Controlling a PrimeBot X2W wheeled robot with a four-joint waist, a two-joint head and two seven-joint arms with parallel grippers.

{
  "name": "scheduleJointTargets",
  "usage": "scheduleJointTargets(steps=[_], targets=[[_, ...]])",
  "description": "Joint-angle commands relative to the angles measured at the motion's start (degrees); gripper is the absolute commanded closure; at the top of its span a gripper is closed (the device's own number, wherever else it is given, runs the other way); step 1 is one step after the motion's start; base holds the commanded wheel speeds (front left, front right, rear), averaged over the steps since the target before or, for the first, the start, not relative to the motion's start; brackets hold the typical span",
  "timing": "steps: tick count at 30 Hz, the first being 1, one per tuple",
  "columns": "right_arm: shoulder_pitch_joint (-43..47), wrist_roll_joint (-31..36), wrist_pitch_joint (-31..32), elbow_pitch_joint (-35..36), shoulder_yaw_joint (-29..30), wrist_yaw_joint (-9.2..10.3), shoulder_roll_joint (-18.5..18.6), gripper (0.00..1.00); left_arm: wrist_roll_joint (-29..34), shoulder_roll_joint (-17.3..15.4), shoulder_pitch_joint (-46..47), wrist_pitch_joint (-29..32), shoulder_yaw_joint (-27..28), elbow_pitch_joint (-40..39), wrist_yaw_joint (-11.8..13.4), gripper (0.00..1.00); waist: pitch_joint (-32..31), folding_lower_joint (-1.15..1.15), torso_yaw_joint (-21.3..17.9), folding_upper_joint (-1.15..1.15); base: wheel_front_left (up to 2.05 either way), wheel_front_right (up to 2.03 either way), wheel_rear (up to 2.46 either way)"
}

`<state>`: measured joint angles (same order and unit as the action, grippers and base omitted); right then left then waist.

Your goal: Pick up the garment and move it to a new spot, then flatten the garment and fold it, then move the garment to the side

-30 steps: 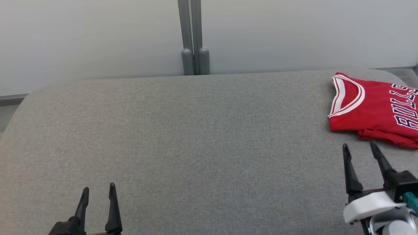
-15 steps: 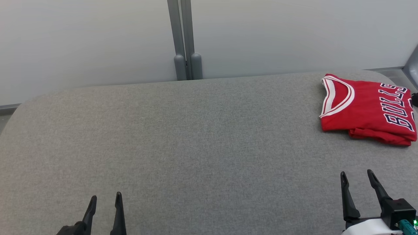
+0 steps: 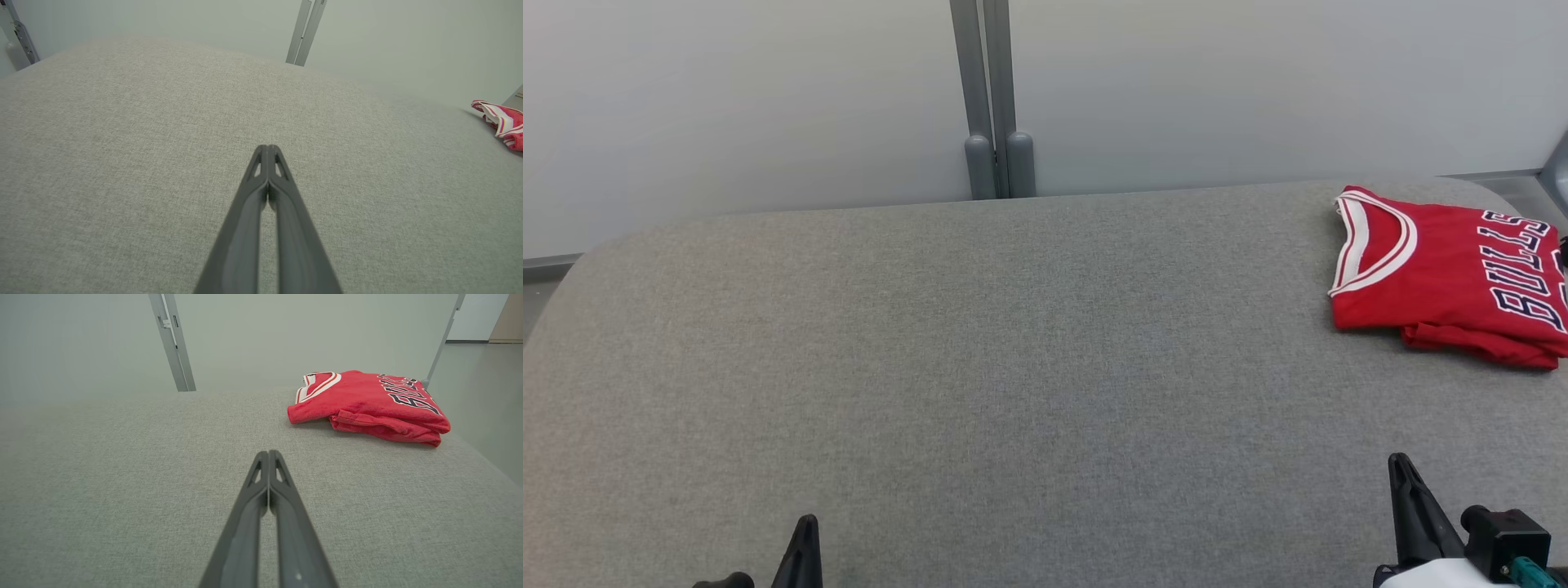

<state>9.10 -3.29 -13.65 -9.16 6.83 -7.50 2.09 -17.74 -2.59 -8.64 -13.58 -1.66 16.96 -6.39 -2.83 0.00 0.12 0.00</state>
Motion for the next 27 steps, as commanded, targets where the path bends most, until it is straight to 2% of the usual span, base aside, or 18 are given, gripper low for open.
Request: scheduleJointTargets(steps=[1,27], targets=[[-1.54,-3.27,0.69,0.48,0.26,0.0,0.25,1.0,-2.73,-0.07,1.52,0.57,0.58,-0.84,-0.08,1.0,0.04,0.0,0.0,0.0,0.0,0.0,0.0],[-5.94,-31.14,6.77,-0.88,-0.17,0.0,0.48,1.0,-26.03,-0.17,5.97,6.8,2.98,-1.74,-0.45,1.0,0.68,0.0,-0.03,0.0,0.0,0.0,0.0]])
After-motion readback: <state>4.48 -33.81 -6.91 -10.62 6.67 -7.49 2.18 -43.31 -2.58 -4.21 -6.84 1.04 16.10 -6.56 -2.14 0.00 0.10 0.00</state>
